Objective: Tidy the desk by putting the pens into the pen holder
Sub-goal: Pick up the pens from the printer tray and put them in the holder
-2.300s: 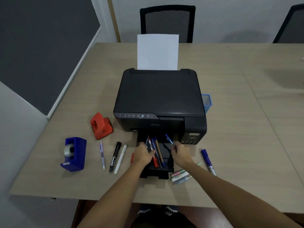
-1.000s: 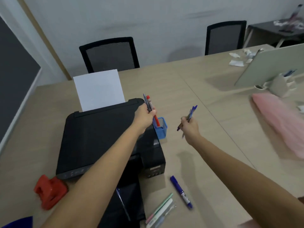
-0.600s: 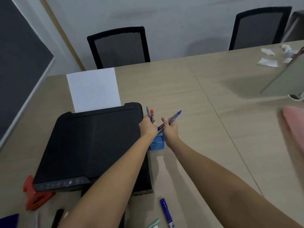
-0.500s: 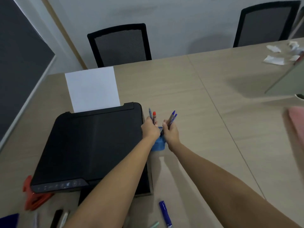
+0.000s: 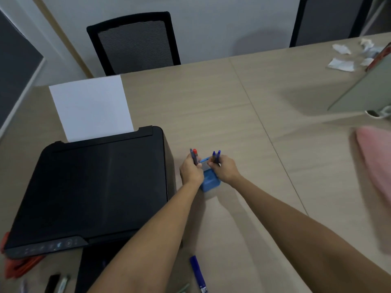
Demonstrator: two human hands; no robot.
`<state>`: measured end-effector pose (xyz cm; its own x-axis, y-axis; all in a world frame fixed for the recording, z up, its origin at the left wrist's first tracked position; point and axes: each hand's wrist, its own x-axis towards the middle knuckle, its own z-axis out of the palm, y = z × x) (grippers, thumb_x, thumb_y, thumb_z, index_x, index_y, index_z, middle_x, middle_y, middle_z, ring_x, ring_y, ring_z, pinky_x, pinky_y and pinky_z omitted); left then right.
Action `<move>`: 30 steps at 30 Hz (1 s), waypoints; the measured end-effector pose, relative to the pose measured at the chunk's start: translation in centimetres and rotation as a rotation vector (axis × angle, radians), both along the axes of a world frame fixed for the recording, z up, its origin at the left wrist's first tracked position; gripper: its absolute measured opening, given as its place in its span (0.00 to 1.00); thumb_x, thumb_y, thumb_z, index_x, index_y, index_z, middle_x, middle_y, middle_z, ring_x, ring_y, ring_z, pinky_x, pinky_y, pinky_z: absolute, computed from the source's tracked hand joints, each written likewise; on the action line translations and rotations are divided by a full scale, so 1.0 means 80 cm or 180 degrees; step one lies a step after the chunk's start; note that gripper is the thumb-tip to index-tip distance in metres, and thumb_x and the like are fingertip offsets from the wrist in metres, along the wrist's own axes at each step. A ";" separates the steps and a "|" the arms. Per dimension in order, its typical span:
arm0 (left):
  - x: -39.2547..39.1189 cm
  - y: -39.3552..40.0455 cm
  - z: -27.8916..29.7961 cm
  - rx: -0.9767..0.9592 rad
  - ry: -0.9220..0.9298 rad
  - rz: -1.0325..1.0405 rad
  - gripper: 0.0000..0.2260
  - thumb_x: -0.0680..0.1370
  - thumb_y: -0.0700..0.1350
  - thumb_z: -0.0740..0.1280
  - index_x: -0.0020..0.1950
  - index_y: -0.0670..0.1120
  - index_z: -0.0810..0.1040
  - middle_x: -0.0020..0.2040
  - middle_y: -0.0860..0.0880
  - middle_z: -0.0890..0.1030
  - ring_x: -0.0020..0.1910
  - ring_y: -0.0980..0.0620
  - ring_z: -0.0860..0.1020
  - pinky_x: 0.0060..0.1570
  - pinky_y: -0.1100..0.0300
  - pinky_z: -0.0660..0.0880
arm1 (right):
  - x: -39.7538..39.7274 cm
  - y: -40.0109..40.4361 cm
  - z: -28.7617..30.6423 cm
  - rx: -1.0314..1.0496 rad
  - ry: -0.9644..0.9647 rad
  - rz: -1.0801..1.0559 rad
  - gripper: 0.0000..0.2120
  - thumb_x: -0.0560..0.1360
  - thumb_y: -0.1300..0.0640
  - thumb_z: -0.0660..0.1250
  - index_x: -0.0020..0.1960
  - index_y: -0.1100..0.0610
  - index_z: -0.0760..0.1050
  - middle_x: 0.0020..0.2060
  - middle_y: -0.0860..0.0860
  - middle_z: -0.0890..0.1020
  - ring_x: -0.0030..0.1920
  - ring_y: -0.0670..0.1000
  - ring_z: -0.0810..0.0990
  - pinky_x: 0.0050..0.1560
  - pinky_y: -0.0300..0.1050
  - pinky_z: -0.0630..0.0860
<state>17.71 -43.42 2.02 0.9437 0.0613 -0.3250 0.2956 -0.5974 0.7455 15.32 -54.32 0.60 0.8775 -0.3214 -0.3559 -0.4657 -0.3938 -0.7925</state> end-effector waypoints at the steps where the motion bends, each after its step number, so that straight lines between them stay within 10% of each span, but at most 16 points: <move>1: -0.001 -0.001 -0.005 0.0031 0.0004 -0.0016 0.09 0.77 0.37 0.66 0.57 0.43 0.78 0.56 0.46 0.81 0.54 0.47 0.79 0.59 0.52 0.77 | -0.003 -0.004 0.000 0.0022 -0.0026 -0.0008 0.10 0.76 0.59 0.65 0.54 0.63 0.78 0.46 0.56 0.81 0.49 0.55 0.78 0.50 0.45 0.71; 11: -0.003 0.010 0.000 -0.0231 0.0217 -0.0247 0.18 0.75 0.33 0.66 0.64 0.44 0.73 0.64 0.43 0.78 0.61 0.45 0.77 0.61 0.55 0.76 | -0.029 -0.014 0.004 0.0238 -0.0188 -0.0114 0.20 0.71 0.65 0.68 0.59 0.50 0.72 0.46 0.53 0.79 0.48 0.54 0.78 0.53 0.57 0.79; 18: -0.005 0.028 0.069 -0.0152 -0.0084 -0.0790 0.25 0.75 0.32 0.66 0.72 0.41 0.67 0.72 0.43 0.71 0.71 0.47 0.71 0.69 0.58 0.67 | -0.054 -0.005 0.053 0.0312 -0.0165 -0.0549 0.32 0.71 0.71 0.64 0.71 0.53 0.62 0.69 0.62 0.70 0.68 0.58 0.71 0.61 0.53 0.76; 25: -0.045 0.151 0.175 -0.0580 -0.0435 -0.1374 0.18 0.75 0.38 0.68 0.65 0.42 0.75 0.59 0.43 0.80 0.54 0.49 0.79 0.58 0.58 0.77 | -0.090 0.055 0.110 -0.0215 -0.0664 -0.1265 0.26 0.72 0.72 0.59 0.68 0.56 0.65 0.68 0.62 0.71 0.67 0.58 0.72 0.59 0.49 0.72; 30: -0.095 0.300 0.202 -0.0836 0.0574 -0.1966 0.10 0.78 0.38 0.66 0.59 0.39 0.76 0.48 0.43 0.81 0.45 0.50 0.83 0.45 0.60 0.83 | -0.143 0.134 0.098 -0.0297 -0.0683 -0.1362 0.20 0.73 0.69 0.59 0.63 0.58 0.69 0.60 0.59 0.76 0.55 0.57 0.76 0.48 0.48 0.74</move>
<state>10.09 -19.38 18.21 0.7103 -0.5718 -0.4104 0.0922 -0.5025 0.8597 3.91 -43.56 8.44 0.7101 -0.6913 -0.1338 -0.4311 -0.2766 -0.8589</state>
